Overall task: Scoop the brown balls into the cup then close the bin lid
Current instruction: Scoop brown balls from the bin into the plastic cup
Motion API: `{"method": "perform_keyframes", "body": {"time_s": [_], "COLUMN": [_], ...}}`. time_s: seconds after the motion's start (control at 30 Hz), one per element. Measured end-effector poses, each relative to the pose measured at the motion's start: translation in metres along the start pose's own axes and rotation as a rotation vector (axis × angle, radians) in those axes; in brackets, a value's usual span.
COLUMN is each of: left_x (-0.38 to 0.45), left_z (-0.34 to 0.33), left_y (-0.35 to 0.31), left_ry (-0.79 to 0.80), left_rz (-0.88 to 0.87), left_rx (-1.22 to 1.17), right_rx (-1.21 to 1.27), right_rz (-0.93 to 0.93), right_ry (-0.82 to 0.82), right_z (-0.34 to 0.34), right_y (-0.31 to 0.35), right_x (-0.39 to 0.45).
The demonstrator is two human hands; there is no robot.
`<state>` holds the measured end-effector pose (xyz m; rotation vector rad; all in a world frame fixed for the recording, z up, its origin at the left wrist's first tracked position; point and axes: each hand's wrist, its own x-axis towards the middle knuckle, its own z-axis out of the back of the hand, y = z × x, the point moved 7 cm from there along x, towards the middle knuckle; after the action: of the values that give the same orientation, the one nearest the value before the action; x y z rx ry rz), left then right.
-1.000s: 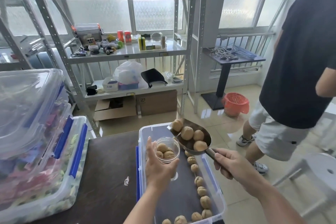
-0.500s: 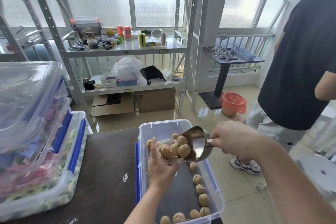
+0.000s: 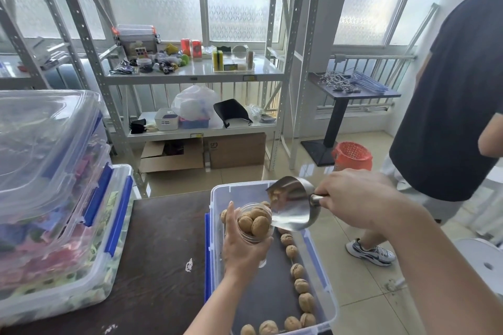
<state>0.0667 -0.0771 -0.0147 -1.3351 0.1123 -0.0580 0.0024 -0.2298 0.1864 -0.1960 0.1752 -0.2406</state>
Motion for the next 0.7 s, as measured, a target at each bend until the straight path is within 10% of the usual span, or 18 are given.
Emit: {"method": "perform_keyframes", "body": {"time_s": [0.47, 0.7], "left_x": [0.005, 0.002], "left_z": [0.017, 0.041], "left_y": [-0.016, -0.051], "left_ry": [-0.043, -0.112], "left_rz": [-0.037, -0.133], "left_rx": [-0.114, -0.145], "right_rx": [0.598, 1.084], "right_rz": [-0.224, -0.347], "right_ry": [-0.093, 0.167], "right_z": [-0.071, -0.199], "right_y": [-0.020, 0.032], "right_x": [0.028, 0.055]}}
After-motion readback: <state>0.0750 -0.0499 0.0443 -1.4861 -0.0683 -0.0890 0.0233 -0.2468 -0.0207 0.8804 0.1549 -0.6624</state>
